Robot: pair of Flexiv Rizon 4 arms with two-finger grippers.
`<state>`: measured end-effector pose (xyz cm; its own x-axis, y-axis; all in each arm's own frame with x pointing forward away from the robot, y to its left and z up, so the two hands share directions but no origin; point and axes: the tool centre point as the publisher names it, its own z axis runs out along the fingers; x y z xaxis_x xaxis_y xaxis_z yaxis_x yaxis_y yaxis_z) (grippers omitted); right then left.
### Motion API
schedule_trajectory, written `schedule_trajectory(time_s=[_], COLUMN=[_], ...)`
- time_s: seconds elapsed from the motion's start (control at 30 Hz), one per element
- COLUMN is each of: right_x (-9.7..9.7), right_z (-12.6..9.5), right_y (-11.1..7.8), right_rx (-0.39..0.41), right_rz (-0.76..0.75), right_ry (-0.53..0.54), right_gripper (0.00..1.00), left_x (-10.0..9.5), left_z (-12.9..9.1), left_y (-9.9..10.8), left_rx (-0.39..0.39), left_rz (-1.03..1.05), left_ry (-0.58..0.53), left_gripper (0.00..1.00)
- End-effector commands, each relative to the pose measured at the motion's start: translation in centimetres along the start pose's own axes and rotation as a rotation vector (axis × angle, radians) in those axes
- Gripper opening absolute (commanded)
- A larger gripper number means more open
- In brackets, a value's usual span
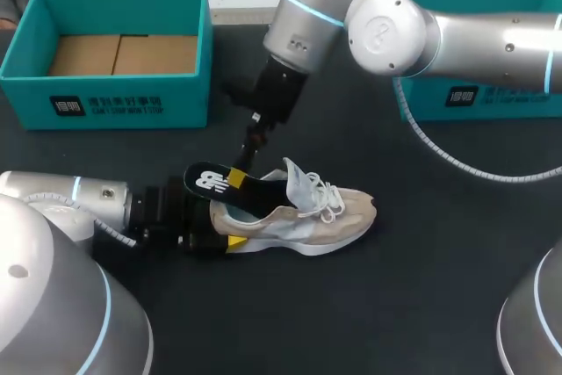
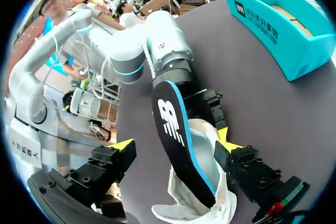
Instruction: Take the shoe out of the shoebox, open the shoe tongue, remove and reinsert the insole, then place the shoe into the shoebox
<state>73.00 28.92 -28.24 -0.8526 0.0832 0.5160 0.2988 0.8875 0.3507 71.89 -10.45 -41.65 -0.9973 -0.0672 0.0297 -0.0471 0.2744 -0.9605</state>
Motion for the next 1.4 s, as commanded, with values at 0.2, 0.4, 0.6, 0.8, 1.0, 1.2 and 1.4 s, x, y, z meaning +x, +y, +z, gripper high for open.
schedule_trajectory(time_s=[0.2,0.4,0.6,0.8,1.0,1.2,1.4], right_x=[-0.5,-1.3,-0.8,-0.1,0.4,0.7,0.6], right_z=[0.3,1.0,1.6,2.4,2.8,3.4,4.1], right_y=[0.1,0.4,0.2,0.1,-0.5,-0.6,-0.5], right_rx=[-0.003,0.004,0.012,0.001,-0.007,-0.004,-0.005], right_rz=[-0.066,-0.109,-0.136,-0.145,-0.141,-0.161,-0.167], right_ry=[0.125,0.218,0.286,0.323,0.353,0.392,0.416], right_gripper=[1.00,1.00,1.00,0.73,0.67,0.57,0.46], left_x=[0.1,0.1,0.1,0.1,0.1,0.1,0.1], left_z=[0.0,0.0,0.0,0.0,0.0,0.0,0.0], left_y=[0.3,0.3,0.3,0.3,0.3,0.3,0.3], left_rx=[-0.003,-0.003,-0.003,-0.003,-0.003,-0.003,-0.003], left_rz=[0.000,0.000,0.000,0.000,0.000,0.000,0.000], left_ry=[0.000,0.000,0.000,0.000,0.000,0.000,0.000], left_gripper=[0.00,0.00,0.00,0.00,0.00,0.00,0.00])
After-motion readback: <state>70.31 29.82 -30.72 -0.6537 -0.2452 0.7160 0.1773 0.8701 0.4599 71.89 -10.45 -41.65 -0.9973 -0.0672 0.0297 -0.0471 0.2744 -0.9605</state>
